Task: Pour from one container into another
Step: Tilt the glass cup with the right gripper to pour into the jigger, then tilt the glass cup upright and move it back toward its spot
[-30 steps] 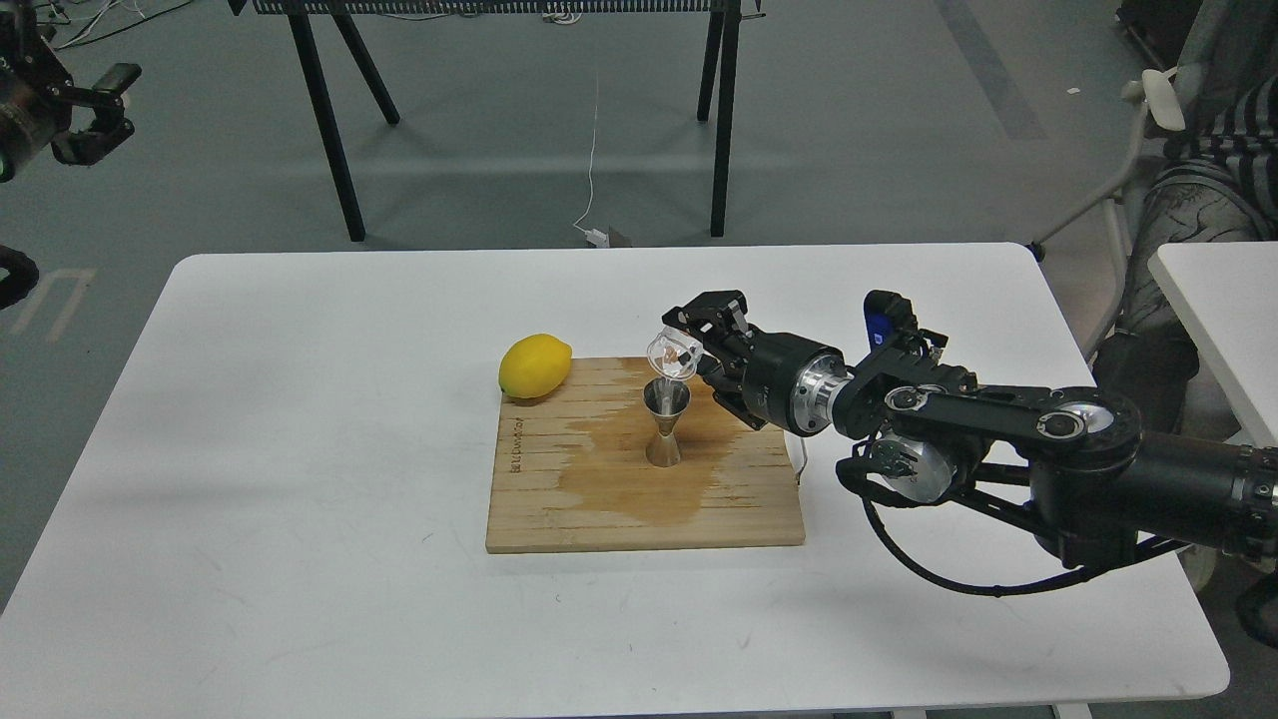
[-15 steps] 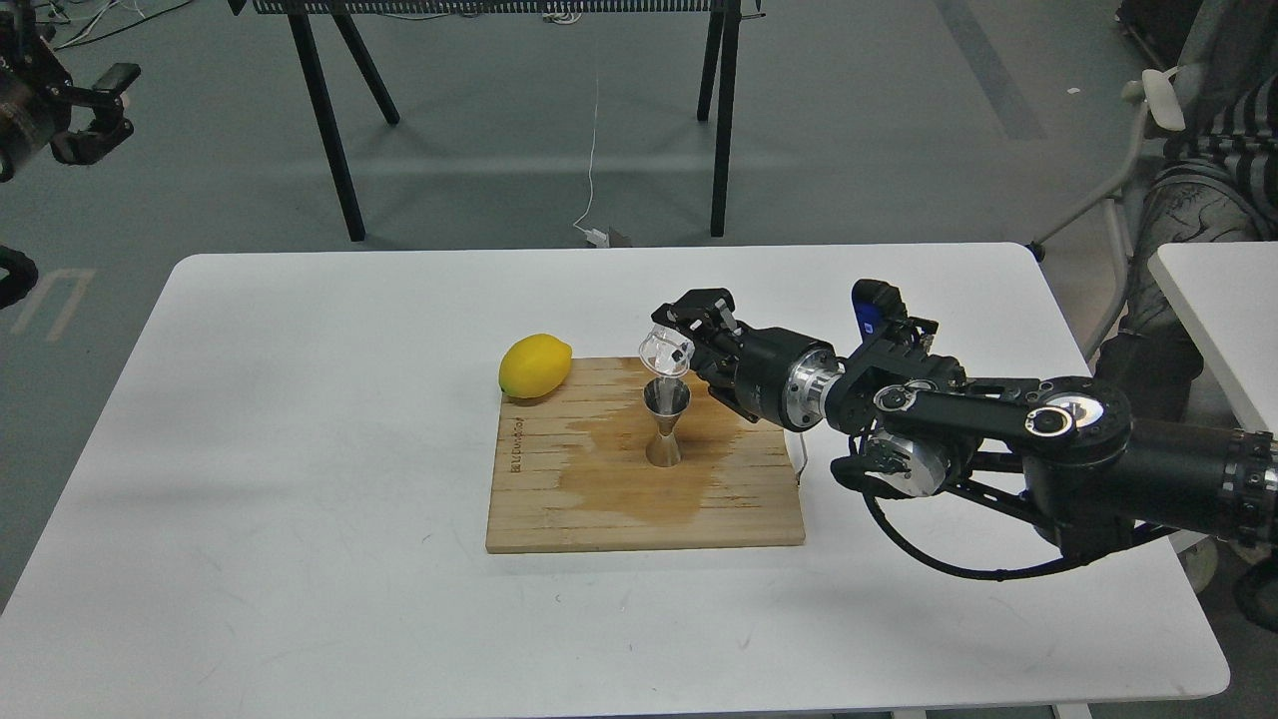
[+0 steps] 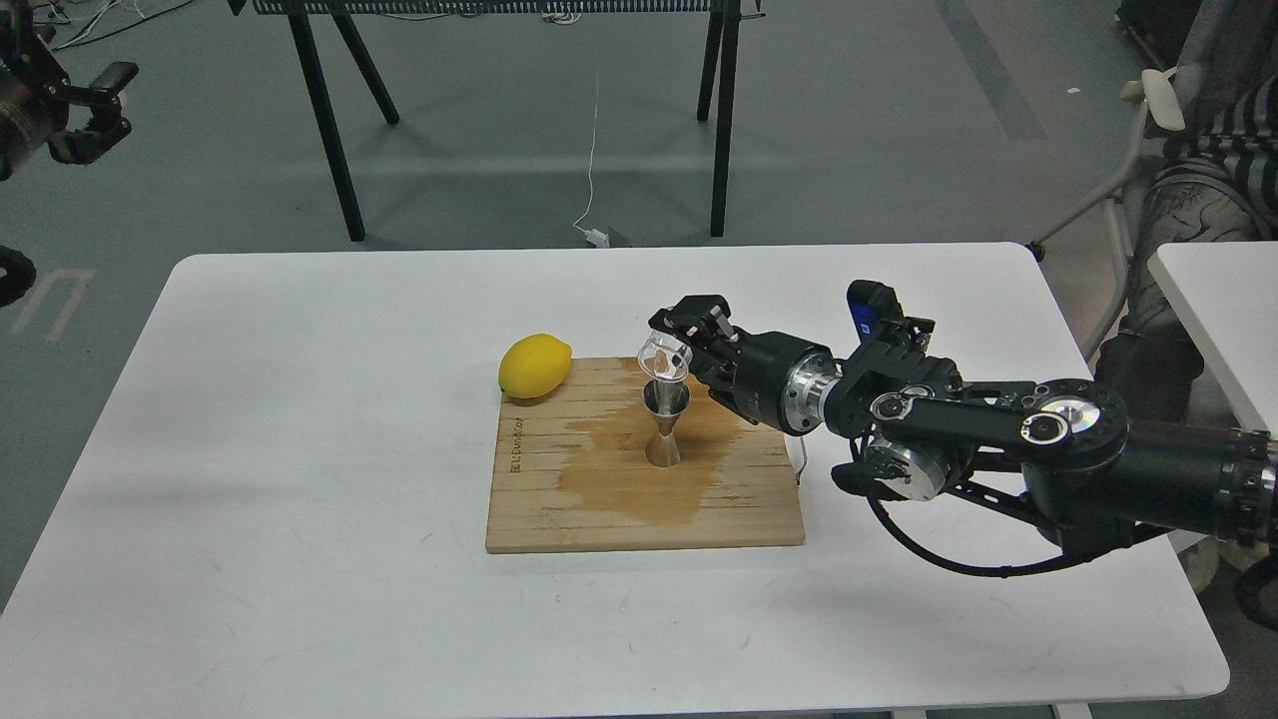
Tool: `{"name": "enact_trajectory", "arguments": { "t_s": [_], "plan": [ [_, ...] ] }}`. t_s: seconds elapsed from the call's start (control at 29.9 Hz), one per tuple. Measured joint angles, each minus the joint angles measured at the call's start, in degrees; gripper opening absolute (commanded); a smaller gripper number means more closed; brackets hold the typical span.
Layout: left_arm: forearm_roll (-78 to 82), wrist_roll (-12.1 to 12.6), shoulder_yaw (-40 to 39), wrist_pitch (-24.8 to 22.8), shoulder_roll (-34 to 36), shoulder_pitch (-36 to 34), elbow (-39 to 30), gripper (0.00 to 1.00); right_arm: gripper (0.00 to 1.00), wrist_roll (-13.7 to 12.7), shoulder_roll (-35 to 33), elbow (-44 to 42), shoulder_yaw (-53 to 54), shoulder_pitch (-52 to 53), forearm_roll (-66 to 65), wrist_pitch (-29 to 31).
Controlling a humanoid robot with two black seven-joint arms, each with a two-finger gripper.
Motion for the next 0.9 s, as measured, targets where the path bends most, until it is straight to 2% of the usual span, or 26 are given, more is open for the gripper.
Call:
{"name": "enact_trajectory", "arguments": {
  "t_s": [0.9],
  "plan": [
    [-0.4,0.0,0.1,0.0,1.3,-1.1,0.0,1.00,0.03,0.8,0.0,-0.5,-3.3,2.4,-2.1,-0.3]
  ]
}}
